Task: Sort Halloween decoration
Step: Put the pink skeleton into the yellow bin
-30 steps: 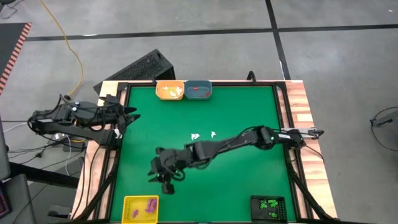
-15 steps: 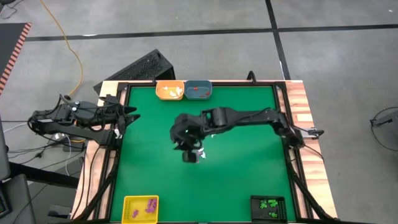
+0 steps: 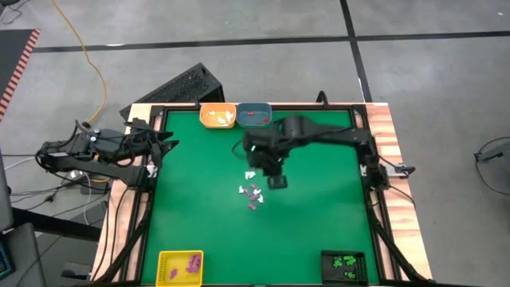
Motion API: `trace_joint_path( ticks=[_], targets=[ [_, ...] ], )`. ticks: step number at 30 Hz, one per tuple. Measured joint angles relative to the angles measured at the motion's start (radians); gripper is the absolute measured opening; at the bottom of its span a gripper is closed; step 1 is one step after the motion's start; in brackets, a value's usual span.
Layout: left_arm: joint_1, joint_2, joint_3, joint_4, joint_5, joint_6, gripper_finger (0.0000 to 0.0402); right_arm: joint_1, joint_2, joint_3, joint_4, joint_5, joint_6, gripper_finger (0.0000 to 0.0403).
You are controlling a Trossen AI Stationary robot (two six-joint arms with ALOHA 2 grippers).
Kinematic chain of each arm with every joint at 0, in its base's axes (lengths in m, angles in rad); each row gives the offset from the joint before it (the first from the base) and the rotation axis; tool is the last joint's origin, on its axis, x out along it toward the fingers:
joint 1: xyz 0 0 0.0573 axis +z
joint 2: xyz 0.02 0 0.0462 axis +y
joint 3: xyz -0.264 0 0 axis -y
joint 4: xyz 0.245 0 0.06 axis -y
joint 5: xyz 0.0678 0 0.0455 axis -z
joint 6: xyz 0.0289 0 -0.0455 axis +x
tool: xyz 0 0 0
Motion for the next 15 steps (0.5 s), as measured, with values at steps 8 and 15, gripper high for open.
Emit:
trace_joint_path(
  ticks=[8,15],
  targets=[
    [0.0,0.005,0.0,0.006,-0.118,-0.002,0.0231,-0.112,-0.229,-0.028,-0.048,-0.014,-0.057,0.0118],
    [0.0,0.008,0.0,0.005,-0.135,-0.012,0.0231,-0.213,-0.52,-0.344,0.055,-0.013,-0.031,0.0118]
  ],
)
